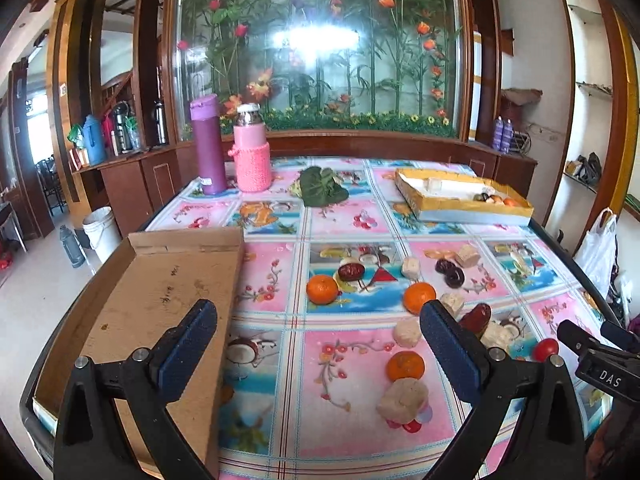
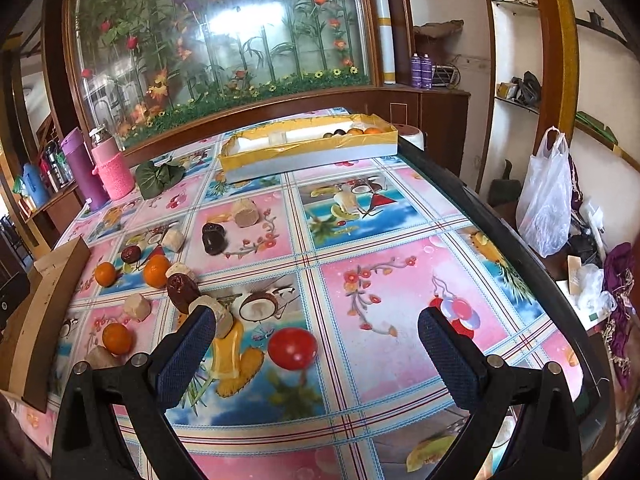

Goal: Organize fruits
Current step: 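Close the left gripper on the round pastry while the right gripper closes on the tomato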

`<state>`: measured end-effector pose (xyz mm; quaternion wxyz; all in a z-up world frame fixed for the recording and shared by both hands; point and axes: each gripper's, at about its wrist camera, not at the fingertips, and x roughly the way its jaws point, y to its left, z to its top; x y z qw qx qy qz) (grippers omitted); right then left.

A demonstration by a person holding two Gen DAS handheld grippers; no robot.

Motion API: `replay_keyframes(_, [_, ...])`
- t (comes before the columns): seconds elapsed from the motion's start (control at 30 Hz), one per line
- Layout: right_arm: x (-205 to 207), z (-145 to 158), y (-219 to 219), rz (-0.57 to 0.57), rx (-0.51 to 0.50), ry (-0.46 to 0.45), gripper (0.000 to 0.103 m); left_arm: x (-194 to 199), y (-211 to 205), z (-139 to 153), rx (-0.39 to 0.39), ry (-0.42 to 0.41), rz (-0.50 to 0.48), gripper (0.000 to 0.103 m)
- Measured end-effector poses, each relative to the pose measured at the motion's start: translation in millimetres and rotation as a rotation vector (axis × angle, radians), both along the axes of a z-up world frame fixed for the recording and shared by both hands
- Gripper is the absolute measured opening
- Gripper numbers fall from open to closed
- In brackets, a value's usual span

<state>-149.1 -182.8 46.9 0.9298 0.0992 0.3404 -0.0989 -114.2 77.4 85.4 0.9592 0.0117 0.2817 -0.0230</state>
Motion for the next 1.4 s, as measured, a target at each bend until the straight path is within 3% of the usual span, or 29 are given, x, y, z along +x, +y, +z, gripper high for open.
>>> replay_keyframes(0.43, [4.4, -5.9, 6.1, 0.006, -0.018, 0.03, 0.102, 10.4, -8.4, -23.9, 0.037, 0.123, -0.027, 0.102])
replay_keyframes(0.7, [6.6, -8.6, 6.7, 0.018, -0.012, 0.046, 0.102, 16.5, -5.6, -35.2, 0.013, 0.182, -0.045, 0.102])
replay_keyframes(0.9, [3.9, -7.3, -11.1, 0.037, -0.003, 0.078, 0.102, 18.8, -1.3, -47.1, -0.041, 0.258, -0.128, 0.102])
replay_keyframes(1.07, [-4.1, -7.5, -25.5, 0.072, 0.02, 0.105, 0.091, 14.1, -19.3, -57.6, -0.055, 0.304, -0.243, 0.101])
replay_keyframes(1.13, [-3.8, -10.8, -23.5, 0.1, 0.024, 0.126, 0.081, 12.7, -26.2, -58.4, -0.062, 0.313, -0.284, 0.093])
replay_keyframes(1.27, [1.8, -16.7, -13.2, 0.158, 0.026, 0.152, 0.081, 15.5, -37.5, -65.7, -0.056, 0.359, -0.336, 0.071])
replay_keyframes(1.33, [7.3, -19.2, -9.0, 0.18, 0.026, 0.169, 0.081, 19.3, -37.3, -69.3, -0.072, 0.389, -0.342, 0.064])
replay_keyframes(1.4, [15.5, -23.8, -5.2, 0.197, 0.018, 0.198, 0.08, 23.8, -36.6, -72.1, -0.092, 0.412, -0.339, 0.063])
